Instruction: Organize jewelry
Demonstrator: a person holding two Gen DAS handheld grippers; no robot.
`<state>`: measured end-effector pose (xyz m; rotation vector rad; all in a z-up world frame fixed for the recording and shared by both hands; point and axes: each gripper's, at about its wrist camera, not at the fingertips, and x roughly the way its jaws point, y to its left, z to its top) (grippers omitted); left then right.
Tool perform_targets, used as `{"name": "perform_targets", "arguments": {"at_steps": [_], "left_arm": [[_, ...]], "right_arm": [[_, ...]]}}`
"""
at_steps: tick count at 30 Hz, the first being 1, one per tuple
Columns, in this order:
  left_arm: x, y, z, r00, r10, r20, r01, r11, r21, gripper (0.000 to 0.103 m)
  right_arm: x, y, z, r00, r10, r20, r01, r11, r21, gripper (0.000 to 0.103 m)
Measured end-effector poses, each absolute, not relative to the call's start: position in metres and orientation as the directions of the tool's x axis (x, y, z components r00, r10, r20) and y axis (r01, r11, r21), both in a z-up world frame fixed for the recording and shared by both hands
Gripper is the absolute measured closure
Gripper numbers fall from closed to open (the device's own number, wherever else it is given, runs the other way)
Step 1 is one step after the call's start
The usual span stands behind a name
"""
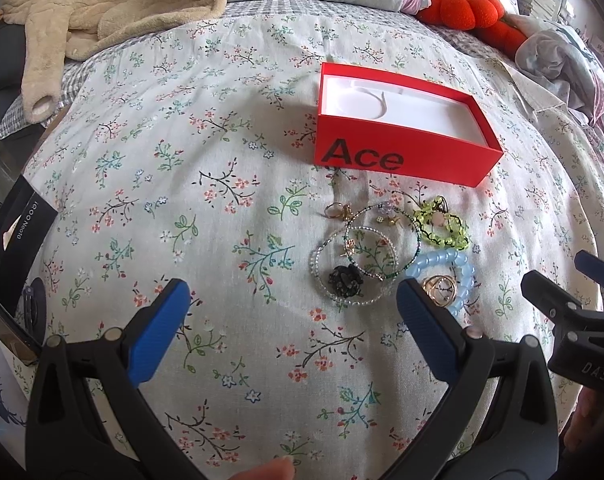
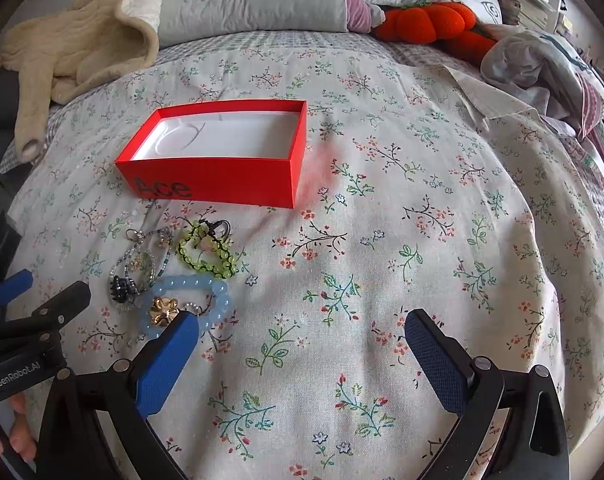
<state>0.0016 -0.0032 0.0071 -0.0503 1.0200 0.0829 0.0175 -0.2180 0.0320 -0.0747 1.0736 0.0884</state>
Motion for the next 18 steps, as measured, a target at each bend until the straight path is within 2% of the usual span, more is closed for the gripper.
{"name": "perform_targets", "arguments": {"at_steps": [18], "left_arm": [[0.0019,-0.0016,0.0115,0.533,0.056,-0.844,-0.09,0.996,0.01,0.0]], "right_arm": [[0.0177,-0.2171,0.0319,0.475,0.035,-0.88,-0.108,0.994,-0.019,0.0]]}}
